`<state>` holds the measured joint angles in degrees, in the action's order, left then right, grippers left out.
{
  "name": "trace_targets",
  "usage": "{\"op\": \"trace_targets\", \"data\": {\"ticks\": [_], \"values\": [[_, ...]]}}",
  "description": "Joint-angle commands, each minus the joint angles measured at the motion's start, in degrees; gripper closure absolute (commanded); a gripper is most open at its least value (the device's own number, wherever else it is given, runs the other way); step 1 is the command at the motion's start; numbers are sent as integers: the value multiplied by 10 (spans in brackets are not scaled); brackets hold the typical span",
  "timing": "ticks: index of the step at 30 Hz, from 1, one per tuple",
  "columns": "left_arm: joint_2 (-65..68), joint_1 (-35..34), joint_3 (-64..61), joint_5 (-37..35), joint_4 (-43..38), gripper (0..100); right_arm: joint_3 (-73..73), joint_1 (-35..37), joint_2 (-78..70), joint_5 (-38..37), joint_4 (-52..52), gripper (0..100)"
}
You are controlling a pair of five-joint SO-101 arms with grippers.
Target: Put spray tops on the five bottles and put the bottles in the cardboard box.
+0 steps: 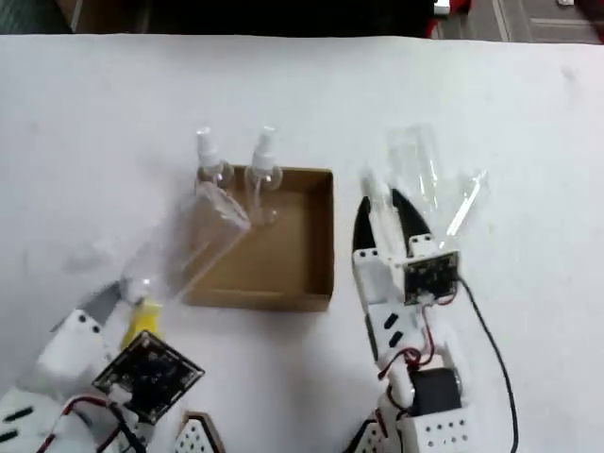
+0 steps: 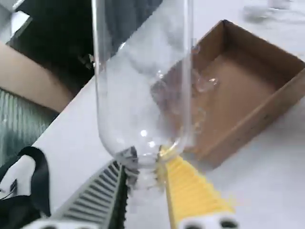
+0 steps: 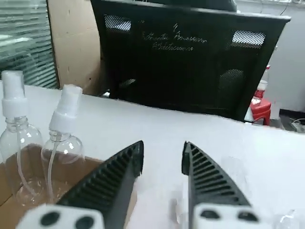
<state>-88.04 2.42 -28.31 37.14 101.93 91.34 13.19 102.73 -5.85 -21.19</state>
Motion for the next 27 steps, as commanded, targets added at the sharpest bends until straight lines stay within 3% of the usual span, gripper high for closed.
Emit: {"op": "trace_targets", "data": {"ticks": [1, 7, 10, 12, 20, 27], "values": [[-1, 77, -40, -55, -29, 977, -127, -21, 7, -8, -75, 881], [0, 136, -142, -79, -105, 977, -324, 18, 7, -33, -194, 888], [0, 160, -172, -79, -127, 977, -396, 60, 7, -35, -233, 996], [1, 172, -179, -76, -142, 977, -417, 87, 7, -35, -244, 958], [2, 258, -182, -79, -181, 978, -417, 172, 3, -38, -270, 982], [2, 266, -213, -79, -221, 978, -323, 236, 5, -229, -299, 982]]}}
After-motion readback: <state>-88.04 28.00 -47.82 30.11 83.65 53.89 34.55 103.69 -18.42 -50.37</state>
